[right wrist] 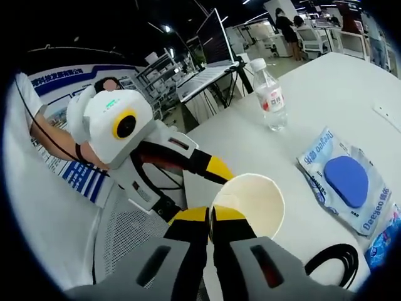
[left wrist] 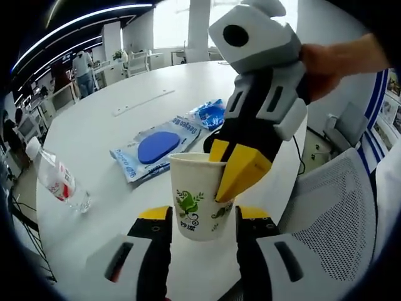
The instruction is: Arrange the tabletop items into an orderly group along one side of the table until the central work area is clear of visible clutter.
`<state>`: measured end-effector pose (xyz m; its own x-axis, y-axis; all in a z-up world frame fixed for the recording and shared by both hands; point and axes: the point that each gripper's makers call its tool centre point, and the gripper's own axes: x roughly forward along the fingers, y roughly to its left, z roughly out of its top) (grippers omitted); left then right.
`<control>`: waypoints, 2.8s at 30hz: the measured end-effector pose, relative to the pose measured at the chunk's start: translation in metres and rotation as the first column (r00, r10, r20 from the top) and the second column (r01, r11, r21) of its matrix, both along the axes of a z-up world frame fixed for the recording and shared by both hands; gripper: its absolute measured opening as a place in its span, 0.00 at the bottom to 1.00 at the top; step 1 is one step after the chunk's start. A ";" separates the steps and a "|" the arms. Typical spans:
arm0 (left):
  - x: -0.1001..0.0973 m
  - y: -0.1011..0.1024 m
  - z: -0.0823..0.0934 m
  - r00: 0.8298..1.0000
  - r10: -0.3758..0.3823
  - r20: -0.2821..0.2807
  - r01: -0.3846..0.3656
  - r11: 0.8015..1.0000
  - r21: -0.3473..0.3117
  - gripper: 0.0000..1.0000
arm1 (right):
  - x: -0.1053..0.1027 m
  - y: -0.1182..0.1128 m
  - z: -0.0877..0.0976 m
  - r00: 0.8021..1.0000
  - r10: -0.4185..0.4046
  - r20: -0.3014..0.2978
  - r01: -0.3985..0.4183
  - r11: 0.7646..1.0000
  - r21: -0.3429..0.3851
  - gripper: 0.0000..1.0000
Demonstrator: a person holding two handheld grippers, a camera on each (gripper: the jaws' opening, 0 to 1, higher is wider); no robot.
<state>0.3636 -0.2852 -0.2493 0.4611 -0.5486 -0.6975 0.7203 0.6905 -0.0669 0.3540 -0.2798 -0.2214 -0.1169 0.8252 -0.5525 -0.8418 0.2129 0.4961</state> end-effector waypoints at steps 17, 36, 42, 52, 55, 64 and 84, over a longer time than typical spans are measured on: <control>0.006 0.025 0.004 0.993 0.117 -0.004 -0.117 0.990 -0.077 0.40 | 0.011 0.012 -0.005 1.000 0.025 0.017 -0.024 0.999 -0.042 0.00; 0.001 0.051 0.000 0.975 0.218 -0.036 -0.221 0.967 -0.130 0.40 | 0.032 0.016 -0.012 0.998 0.036 0.057 -0.031 0.995 -0.098 0.00; -0.001 0.059 -0.004 0.970 0.240 -0.044 -0.244 0.961 -0.132 0.40 | 0.042 0.023 -0.011 0.995 0.059 0.084 -0.049 0.992 -0.115 0.00; -0.004 0.072 -0.005 0.961 0.273 -0.054 -0.278 0.950 -0.142 0.40 | 0.063 0.038 -0.013 0.985 0.109 0.133 -0.086 0.983 -0.165 0.00; -0.005 0.075 -0.006 0.959 0.278 -0.055 -0.283 0.949 -0.141 0.40 | 0.070 0.044 -0.015 0.980 0.126 0.152 -0.097 0.978 -0.183 0.00; -0.007 0.082 -0.008 0.952 0.300 -0.061 -0.306 0.940 -0.149 0.40 | 0.097 0.065 -0.024 0.958 0.183 0.221 -0.126 0.960 -0.250 0.00; -0.010 0.088 -0.001 0.942 0.331 -0.047 -0.334 0.928 -0.167 0.40 | 0.165 0.080 -0.046 0.920 0.198 0.338 -0.058 0.922 -0.383 0.00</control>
